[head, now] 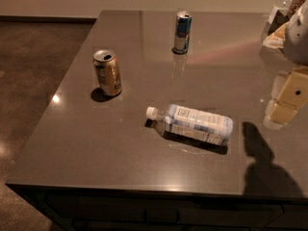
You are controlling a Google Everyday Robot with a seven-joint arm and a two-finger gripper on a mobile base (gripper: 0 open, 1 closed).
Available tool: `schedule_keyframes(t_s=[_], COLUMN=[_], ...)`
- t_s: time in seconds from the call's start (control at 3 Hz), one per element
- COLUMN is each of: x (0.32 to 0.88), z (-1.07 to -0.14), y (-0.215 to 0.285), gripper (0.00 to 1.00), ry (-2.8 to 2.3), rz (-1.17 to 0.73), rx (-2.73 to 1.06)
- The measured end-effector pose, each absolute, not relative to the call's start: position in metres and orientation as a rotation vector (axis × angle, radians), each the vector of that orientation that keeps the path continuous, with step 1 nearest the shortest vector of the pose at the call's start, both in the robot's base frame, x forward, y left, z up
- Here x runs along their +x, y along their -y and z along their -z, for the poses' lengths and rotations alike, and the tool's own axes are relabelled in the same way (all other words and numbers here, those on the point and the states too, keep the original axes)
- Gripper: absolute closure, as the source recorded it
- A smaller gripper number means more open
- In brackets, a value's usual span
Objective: Move redbull can near orange can
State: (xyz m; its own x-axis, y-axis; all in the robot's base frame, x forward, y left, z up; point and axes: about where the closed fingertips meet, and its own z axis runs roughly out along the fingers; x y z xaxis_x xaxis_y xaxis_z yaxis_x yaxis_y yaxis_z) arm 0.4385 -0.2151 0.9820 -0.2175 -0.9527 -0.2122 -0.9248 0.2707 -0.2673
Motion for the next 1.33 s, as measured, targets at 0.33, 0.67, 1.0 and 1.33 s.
schedule_keyframes(t_s=[0.33, 0.67, 1.0, 1.33], x=[0.438, 0.447, 0.473, 0.512], z=[-0.982, -0.984, -0.984, -0.979], y=[0.215, 0.212, 0.199, 0.186], gripper=[0.0, 0.0, 0.0, 0.0], ry=[-2.216, -2.222, -2.215, -2.217], rz=[0.118, 0.107, 0.102, 0.089], rx=[-1.713, -1.67, -1.607, -1.497])
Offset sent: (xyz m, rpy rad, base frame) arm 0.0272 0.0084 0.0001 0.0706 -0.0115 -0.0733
